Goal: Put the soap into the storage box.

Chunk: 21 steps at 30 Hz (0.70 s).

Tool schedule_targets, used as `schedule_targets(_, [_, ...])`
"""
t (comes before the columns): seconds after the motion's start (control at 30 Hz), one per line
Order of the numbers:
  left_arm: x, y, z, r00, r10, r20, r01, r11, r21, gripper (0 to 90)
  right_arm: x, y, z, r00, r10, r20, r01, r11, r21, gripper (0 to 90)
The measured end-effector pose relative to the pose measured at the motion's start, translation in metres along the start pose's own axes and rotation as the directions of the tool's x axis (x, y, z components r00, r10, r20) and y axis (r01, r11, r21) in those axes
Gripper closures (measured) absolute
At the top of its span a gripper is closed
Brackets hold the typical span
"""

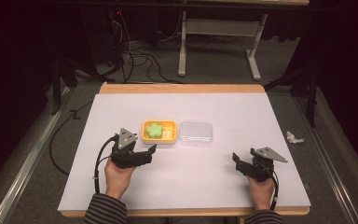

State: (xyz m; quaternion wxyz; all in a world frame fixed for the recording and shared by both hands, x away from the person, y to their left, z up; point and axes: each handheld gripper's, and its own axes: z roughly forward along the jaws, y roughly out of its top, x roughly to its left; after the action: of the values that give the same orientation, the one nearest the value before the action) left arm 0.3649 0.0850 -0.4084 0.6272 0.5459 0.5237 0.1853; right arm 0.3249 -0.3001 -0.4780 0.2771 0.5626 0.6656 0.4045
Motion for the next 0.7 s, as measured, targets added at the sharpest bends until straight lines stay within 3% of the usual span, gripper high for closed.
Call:
schedule_targets(0.4, [0.001,-0.008,-0.008,1.0000,-0.008,0.004,0.007,0.9999,0.015,19.2,0.000,0.000,-0.001,1.0000,0.003,-0.002,-0.003,1.000,-0.005,21.8])
schedule_targets(0.7, [0.007,-0.013,-0.010,0.9993,-0.032,-0.019,0.032,0.9995,0.006,18.5,0.000,0.000,-0.001,1.0000,0.002,-0.001,-0.002,1.000,-0.006,21.8])
